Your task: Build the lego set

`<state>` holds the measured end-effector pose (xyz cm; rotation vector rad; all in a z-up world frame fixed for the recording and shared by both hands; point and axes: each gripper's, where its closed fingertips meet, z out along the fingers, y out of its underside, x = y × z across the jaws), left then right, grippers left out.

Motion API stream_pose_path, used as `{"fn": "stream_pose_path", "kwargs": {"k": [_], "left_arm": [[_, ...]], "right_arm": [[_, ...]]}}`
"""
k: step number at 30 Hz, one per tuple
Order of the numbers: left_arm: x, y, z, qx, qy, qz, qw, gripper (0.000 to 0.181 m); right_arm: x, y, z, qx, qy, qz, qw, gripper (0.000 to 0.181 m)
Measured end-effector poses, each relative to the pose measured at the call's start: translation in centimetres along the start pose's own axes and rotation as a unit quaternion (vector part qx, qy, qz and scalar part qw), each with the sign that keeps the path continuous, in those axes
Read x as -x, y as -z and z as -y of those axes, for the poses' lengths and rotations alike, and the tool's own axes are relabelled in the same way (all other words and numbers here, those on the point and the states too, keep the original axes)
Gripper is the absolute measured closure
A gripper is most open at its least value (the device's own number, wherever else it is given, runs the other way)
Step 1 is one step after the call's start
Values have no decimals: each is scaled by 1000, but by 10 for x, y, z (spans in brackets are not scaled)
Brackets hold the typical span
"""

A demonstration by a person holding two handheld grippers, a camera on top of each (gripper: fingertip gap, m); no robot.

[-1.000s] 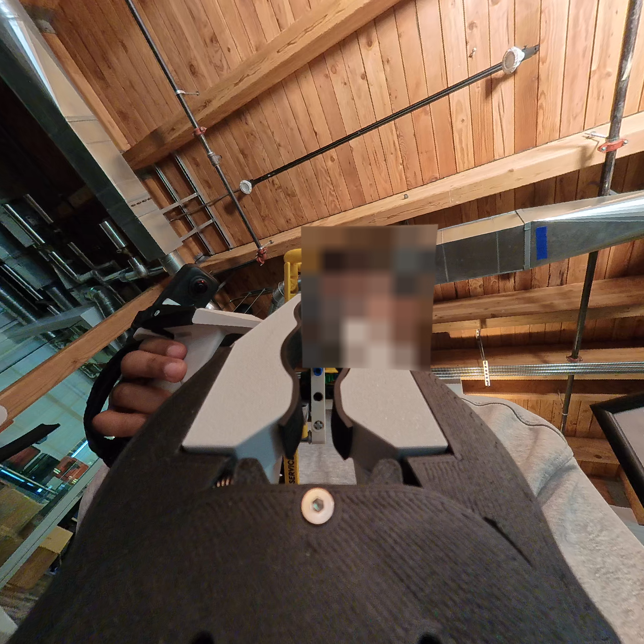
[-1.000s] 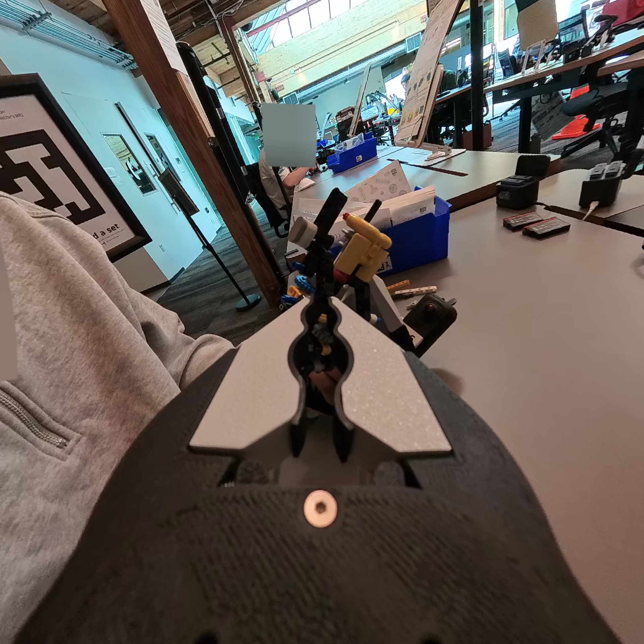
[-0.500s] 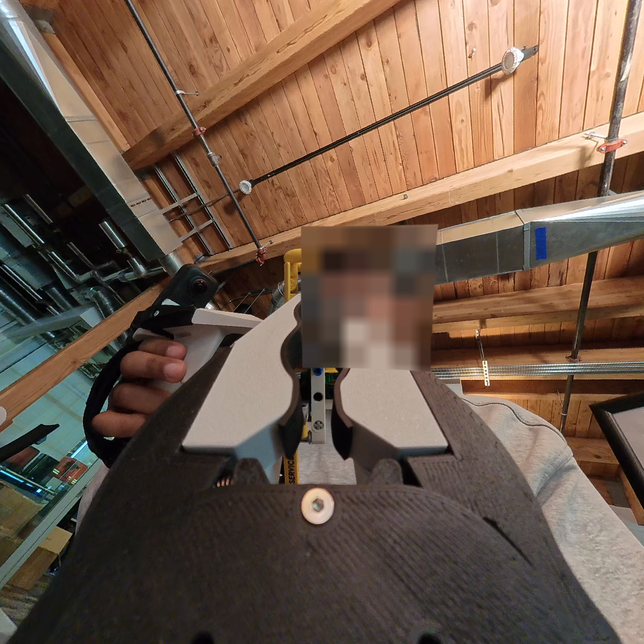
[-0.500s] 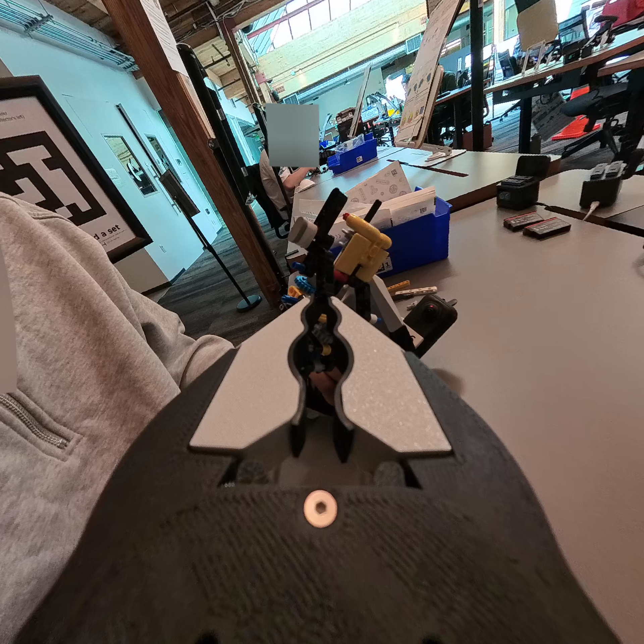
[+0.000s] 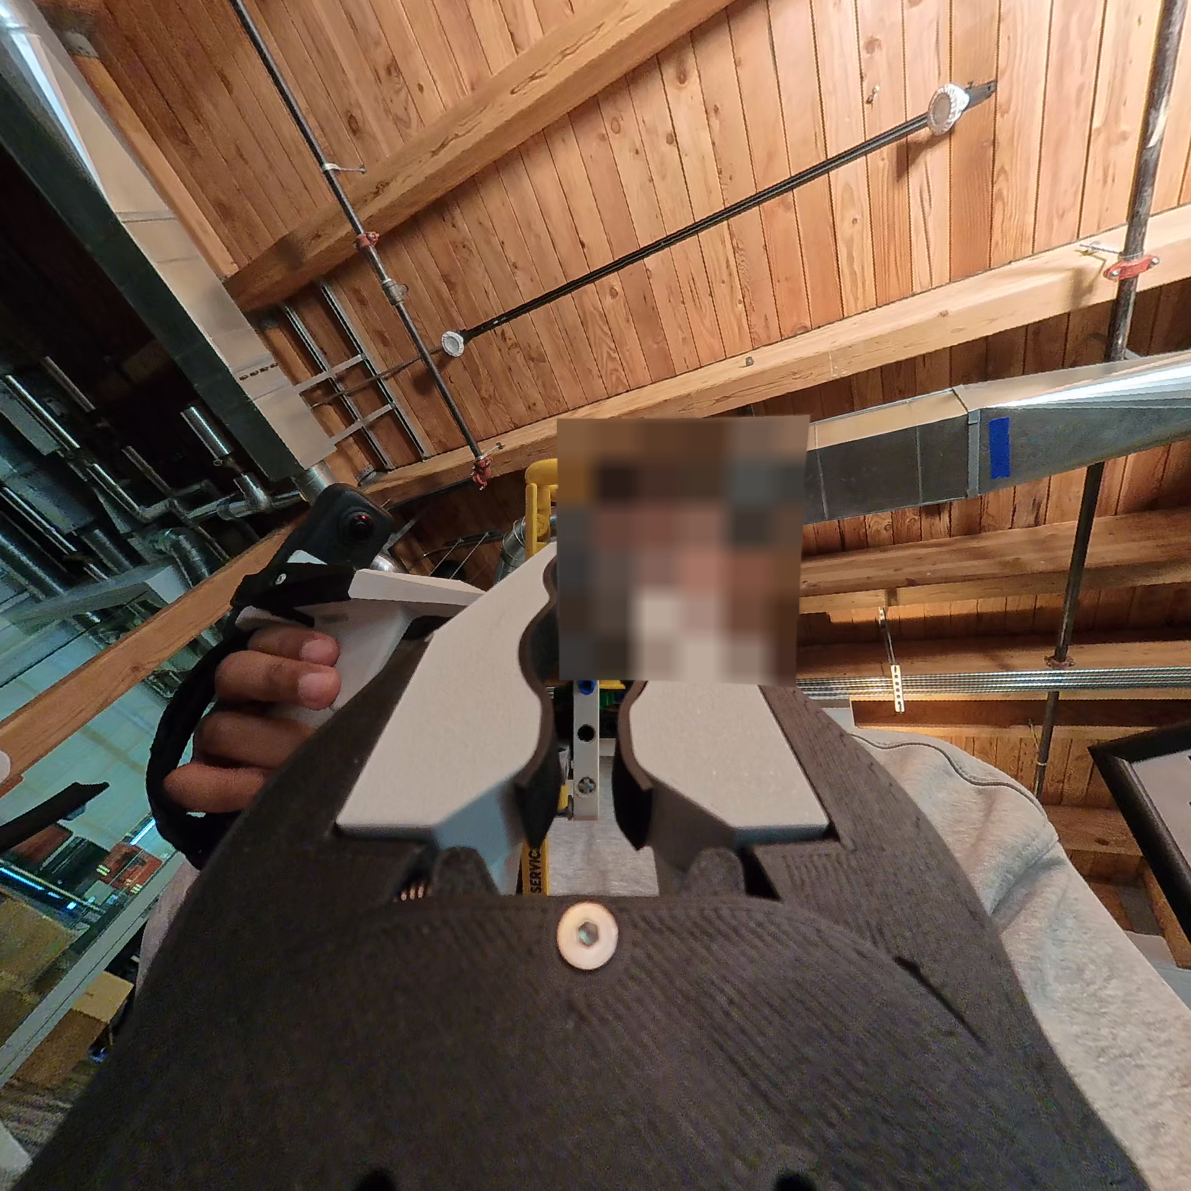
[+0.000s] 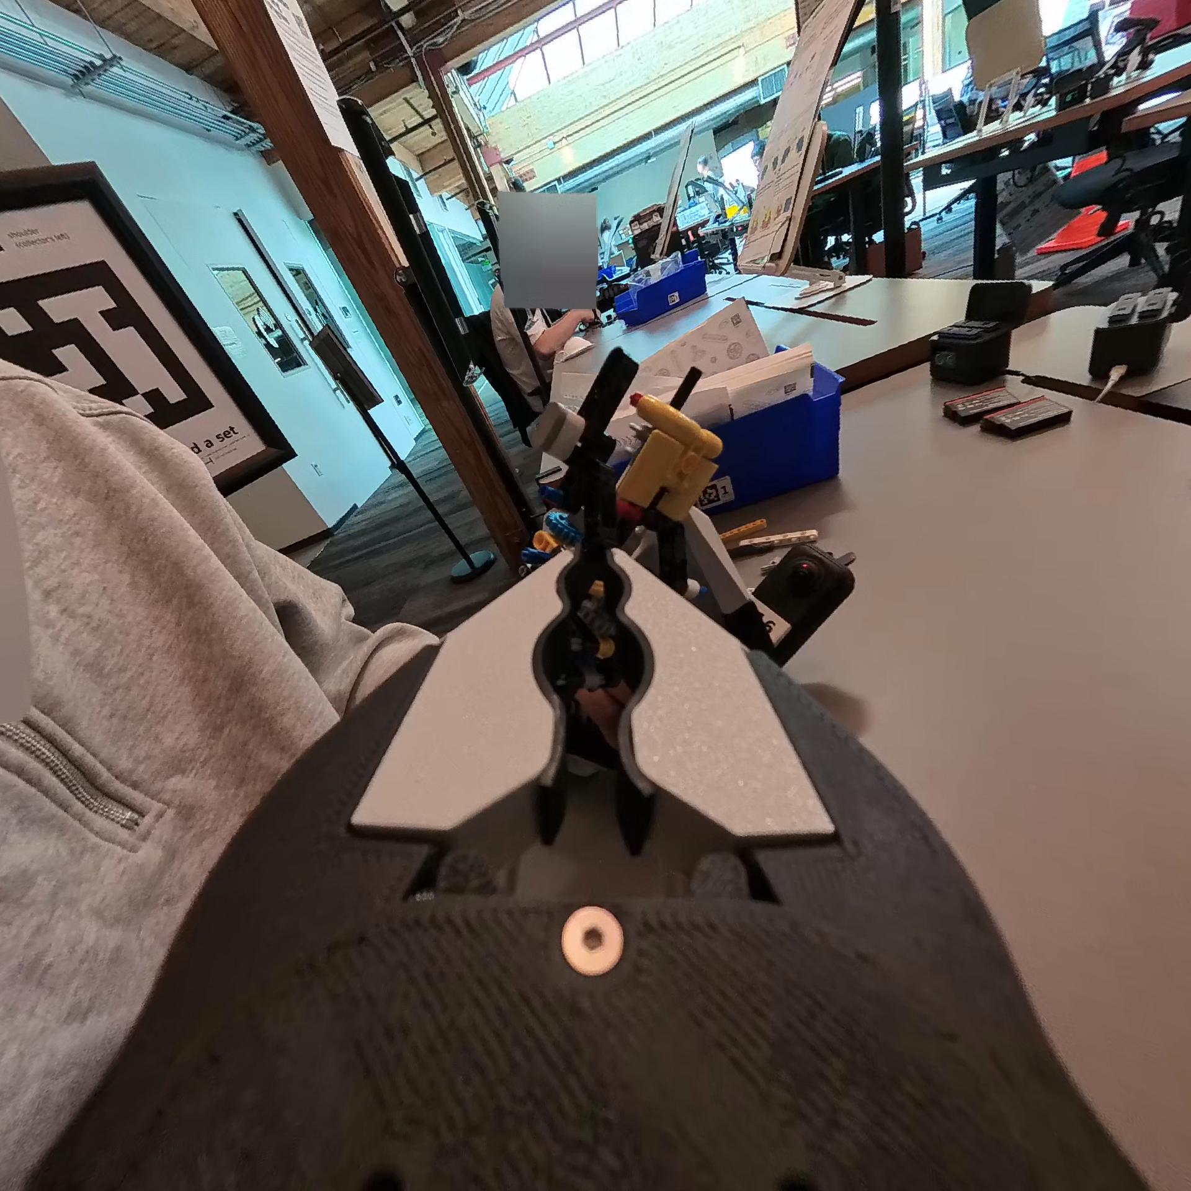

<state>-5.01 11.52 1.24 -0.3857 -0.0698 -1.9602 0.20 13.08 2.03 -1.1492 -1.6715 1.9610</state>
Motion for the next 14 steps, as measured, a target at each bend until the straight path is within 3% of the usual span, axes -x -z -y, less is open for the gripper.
{"fn": "stream_pose_path", "kwargs": {"k": [14], "left_arm": [[0, 0, 3, -7, -10, 6, 1000, 177]], "right_arm": [[-4, 0, 1, -1, -3, -14, 1000, 177]]}}
